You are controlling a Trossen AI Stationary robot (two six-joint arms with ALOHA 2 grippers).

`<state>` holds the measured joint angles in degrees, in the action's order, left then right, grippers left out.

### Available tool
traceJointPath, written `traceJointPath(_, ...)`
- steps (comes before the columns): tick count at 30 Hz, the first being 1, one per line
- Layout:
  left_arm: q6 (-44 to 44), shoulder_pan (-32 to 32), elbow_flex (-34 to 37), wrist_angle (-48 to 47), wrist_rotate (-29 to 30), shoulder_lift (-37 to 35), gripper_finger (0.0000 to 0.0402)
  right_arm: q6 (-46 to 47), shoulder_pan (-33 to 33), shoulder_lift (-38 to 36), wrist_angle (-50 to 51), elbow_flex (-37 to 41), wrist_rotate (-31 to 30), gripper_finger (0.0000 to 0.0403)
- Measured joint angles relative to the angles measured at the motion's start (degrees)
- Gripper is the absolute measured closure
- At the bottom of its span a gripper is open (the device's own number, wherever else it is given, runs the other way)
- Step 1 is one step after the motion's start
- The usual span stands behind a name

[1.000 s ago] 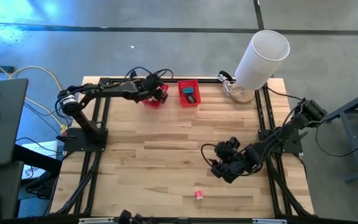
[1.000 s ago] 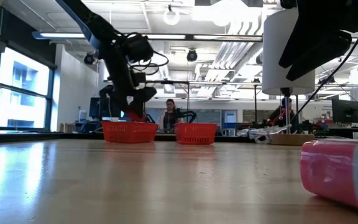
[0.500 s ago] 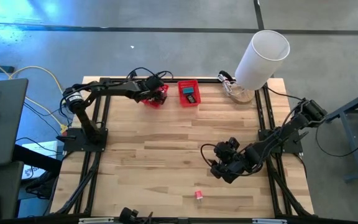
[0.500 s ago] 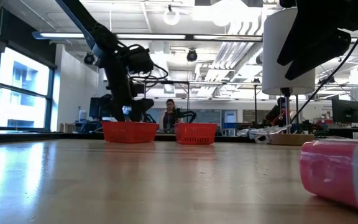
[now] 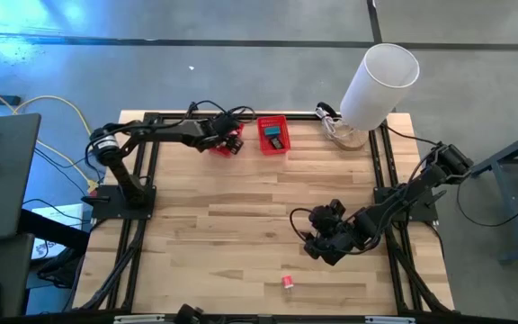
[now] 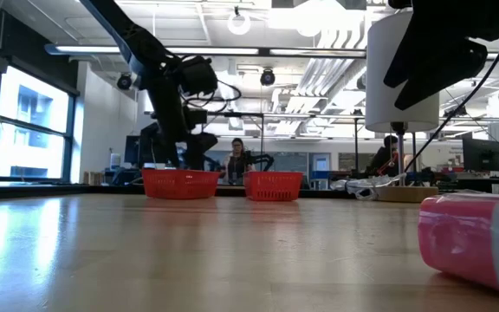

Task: Pick & Place Office items
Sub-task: Put the pink charger adapter into the left red bin

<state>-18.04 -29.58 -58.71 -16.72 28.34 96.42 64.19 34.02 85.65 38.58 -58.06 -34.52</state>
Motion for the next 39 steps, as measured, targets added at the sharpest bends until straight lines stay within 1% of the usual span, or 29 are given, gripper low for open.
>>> traceJointPath(3,3.7,1.3,0.0,0.9,1.2,-1.0,0.0115,-0.1,0.0,0.0,-1.3,0.0,1.6,0.0105)
traceJointPath(8,5.5,4.4,-0.1,0.9,1.2,-4.9,0.0115,-5.7,-0.3,0.0,-7.4,0.0,4.9,0.0106)
traceJointPath(10,7.6,6.1,-0.1,-0.4,1.3,-6.9,0.0115,-6.9,-0.3,0.0,-10.1,0.0,5.7,0.0109)
traceJointPath(14,9.6,10.8,-0.1,-4.5,1.4,-11.6,0.0115,-13.6,0.3,0.0,-14.8,-0.7,6.6,0.0119)
traceJointPath(18,7.9,15.7,-0.1,-10.6,0.5,-16.2,0.0115,-20.3,1.3,0.0,-17.9,-3.5,6.6,0.0136)
traceJointPath(23,4.9,20.9,-0.1,-17.3,-3.1,-20.4,0.0114,-25.2,2.6,0.0,-17.9,-9.2,8.0,0.0151)
traceJointPath(26,2.8,23.5,-0.1,-20.6,-4.3,-21.9,0.0114,-28.2,3.8,0.8,-17.8,-12.9,7.6,0.0155)
traceJointPath(29,0.2,25.9,-0.1,-22.9,-4.4,-22.3,0.0114,-31.0,5.2,3.5,-14.6,-16.8,5.8,0.0158)
traceJointPath(33,-0.9,28.7,-0.1,-24.9,-4.4,-22.3,0.0114,-30.8,5.6,10.1,-6.1,-24.5,4.8,0.0164)
traceJointPath(37,-4.5,31.2,-0.1,-26.7,-4.4,-22.3,0.0114,-26.9,5.7,18.3,5.3,-33.7,4.5,0.0172)
traceJointPath(39,-5.0,32.5,-0.1,-27.8,-4.4,-22.3,0.0114,-23.2,5.7,22.2,12.0,-38.0,6.2,0.0175)
